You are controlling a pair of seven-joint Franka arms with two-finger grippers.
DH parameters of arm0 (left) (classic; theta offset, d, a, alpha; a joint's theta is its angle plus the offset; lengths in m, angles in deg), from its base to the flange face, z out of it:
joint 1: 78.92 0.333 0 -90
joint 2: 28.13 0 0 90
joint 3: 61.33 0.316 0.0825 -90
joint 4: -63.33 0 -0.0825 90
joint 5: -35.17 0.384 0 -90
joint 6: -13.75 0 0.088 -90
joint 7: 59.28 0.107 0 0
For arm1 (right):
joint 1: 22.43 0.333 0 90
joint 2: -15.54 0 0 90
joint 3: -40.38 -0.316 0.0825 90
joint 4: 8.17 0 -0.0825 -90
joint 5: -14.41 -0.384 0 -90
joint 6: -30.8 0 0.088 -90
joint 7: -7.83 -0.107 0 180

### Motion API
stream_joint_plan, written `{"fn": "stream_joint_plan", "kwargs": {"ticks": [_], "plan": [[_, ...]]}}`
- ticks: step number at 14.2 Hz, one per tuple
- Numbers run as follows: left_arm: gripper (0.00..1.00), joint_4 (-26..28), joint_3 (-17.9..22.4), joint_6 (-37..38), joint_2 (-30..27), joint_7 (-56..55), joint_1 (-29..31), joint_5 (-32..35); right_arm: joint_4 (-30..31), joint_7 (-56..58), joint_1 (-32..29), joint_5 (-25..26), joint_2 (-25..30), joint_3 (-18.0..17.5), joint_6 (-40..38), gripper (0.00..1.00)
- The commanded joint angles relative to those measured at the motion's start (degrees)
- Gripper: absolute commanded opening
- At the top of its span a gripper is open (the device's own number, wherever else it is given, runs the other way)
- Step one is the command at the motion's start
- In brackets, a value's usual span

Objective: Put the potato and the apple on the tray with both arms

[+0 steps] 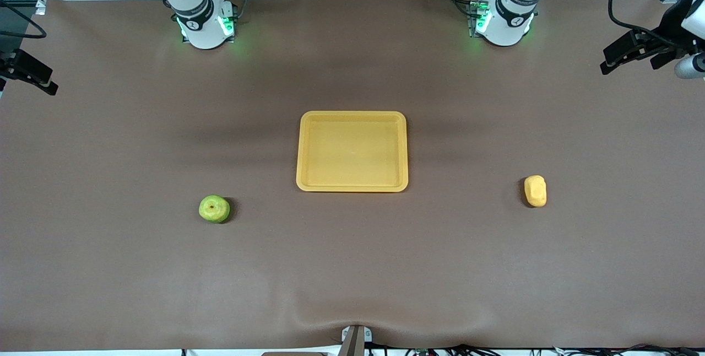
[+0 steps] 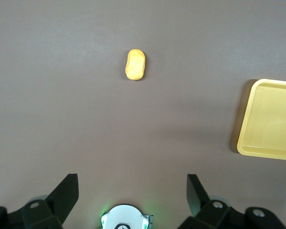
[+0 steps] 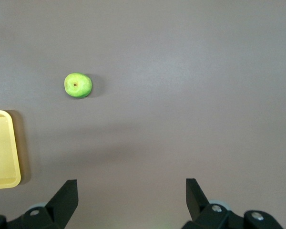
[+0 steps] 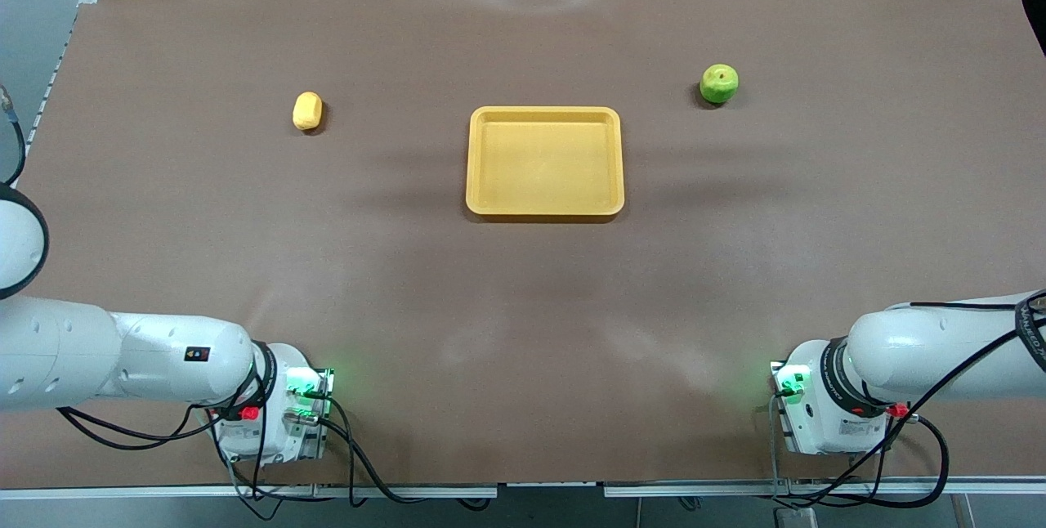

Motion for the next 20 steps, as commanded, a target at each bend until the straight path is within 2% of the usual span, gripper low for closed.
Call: {"fn": "stream_joint_plan", "kwargs": {"ticks": [1, 7, 17, 20], "plan": [[1.0, -1.31, 0.1, 1.14, 0.58, -0.63, -0.25, 0.75, -0.67, 0.79, -1.21, 0.03, -0.14, -0.85, -0.87, 1.0], [1.0, -1.4, 0.1, 1.14, 0.59, -0.8, -0.34, 0.92, -0.67, 0.44, -0.95, 0.63, -0.57, -0.76, -0.87, 1.0], [1.0, -0.61, -0.07, 1.05, 0.5, 1.57, -0.34, 1.63, -0.67, 0.61, -0.95, 0.81, -4.62, -0.85, -0.78, 1.0], [1.0, 0.18, 0.01, 0.44, 0.59, 1.57, -0.34, 1.63, -0.67, 0.79, -1.03, 0.73, -7.34, -0.76, -0.78, 1.0]]}}
